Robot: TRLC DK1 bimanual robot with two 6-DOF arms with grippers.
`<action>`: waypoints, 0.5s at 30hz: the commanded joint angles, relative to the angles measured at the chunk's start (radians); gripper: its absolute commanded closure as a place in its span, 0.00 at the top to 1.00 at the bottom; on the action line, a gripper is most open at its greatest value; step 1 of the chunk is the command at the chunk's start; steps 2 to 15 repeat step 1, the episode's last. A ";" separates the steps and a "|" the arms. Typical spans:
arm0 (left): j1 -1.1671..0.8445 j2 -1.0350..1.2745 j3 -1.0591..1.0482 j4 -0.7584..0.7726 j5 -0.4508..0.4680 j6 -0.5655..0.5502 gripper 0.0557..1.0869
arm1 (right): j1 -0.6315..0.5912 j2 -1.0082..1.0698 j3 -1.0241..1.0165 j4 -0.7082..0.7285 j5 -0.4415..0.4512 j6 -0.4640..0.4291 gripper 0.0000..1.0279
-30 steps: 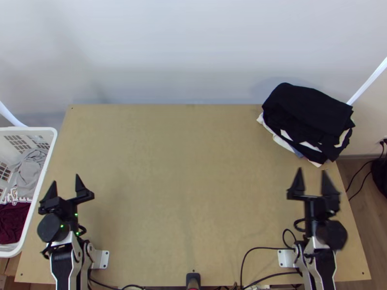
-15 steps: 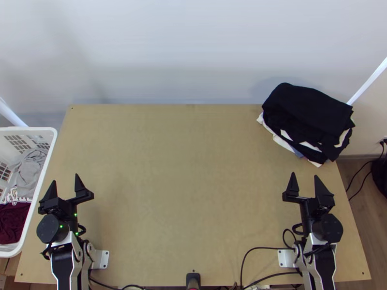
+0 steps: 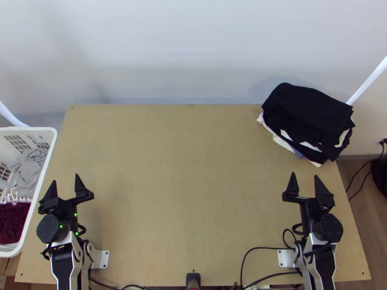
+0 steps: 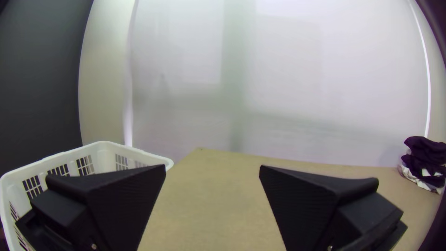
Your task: Fold the t-shirt
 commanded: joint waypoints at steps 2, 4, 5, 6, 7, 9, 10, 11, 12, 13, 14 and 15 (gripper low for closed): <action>0.004 -0.006 -0.035 0.002 0.006 -0.014 0.95 | -0.004 -0.005 -0.007 -0.019 0.003 -0.013 0.96; 0.004 -0.006 -0.035 0.002 0.006 -0.014 0.95 | -0.004 -0.005 -0.007 -0.019 0.003 -0.013 0.96; 0.004 -0.006 -0.035 0.002 0.006 -0.014 0.95 | -0.004 -0.005 -0.007 -0.019 0.003 -0.013 0.96; 0.004 -0.006 -0.035 0.002 0.006 -0.014 0.95 | -0.004 -0.005 -0.007 -0.019 0.003 -0.013 0.96; 0.004 -0.006 -0.035 0.002 0.006 -0.014 0.95 | -0.004 -0.005 -0.007 -0.019 0.003 -0.013 0.96; 0.004 -0.006 -0.035 0.002 0.006 -0.014 0.95 | -0.004 -0.005 -0.007 -0.019 0.003 -0.013 0.96; 0.004 -0.006 -0.035 0.002 0.006 -0.014 0.95 | -0.004 -0.005 -0.007 -0.019 0.003 -0.013 0.96; 0.004 -0.006 -0.035 0.002 0.006 -0.014 0.95 | -0.004 -0.005 -0.007 -0.019 0.003 -0.013 0.96; 0.004 -0.006 -0.035 0.002 0.006 -0.014 0.95 | -0.004 -0.005 -0.007 -0.019 0.003 -0.013 0.96; 0.004 -0.006 -0.035 0.002 0.006 -0.014 0.95 | -0.004 -0.005 -0.007 -0.019 0.003 -0.013 0.96; 0.004 -0.006 -0.035 0.002 0.006 -0.014 0.95 | -0.004 -0.005 -0.007 -0.019 0.003 -0.013 0.96; 0.004 -0.006 -0.035 0.002 0.006 -0.014 0.95 | -0.004 -0.005 -0.007 -0.019 0.003 -0.013 0.96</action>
